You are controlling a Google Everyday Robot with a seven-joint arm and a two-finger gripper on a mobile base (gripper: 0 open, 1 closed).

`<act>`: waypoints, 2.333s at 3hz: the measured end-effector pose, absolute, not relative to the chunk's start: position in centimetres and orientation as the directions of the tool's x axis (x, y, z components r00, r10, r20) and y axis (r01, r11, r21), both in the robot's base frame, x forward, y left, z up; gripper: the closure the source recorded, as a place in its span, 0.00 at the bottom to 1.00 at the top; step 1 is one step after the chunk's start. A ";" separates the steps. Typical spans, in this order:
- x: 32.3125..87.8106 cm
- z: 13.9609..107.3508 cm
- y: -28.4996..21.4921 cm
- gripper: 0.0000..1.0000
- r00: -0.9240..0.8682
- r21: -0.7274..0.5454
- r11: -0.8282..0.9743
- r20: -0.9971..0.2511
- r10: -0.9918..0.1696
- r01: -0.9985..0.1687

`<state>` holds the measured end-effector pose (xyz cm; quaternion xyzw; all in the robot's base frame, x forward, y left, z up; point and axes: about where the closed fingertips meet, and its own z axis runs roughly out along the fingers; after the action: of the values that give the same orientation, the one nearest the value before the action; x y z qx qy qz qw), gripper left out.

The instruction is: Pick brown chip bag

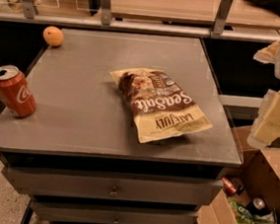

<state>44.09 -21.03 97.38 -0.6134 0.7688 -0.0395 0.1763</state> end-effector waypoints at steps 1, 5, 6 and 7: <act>44.1 96.5 -19.7 0.00 -0.117 -0.338 0.200 -0.249 -0.961 -0.920; 47.0 86.2 -12.9 0.00 0.079 -0.376 0.064 -0.353 -0.932 -0.924; 47.9 85.0 -11.5 0.16 0.089 -0.362 0.057 -0.374 -0.923 -0.930; 48.8 84.5 -10.1 0.40 0.099 -0.354 0.056 -0.404 -0.909 -0.934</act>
Offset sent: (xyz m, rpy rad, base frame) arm 0.0070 0.0509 -0.0777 0.0871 -0.2107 0.2048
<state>48.81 -10.08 84.55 -0.6868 0.6709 0.0219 0.2789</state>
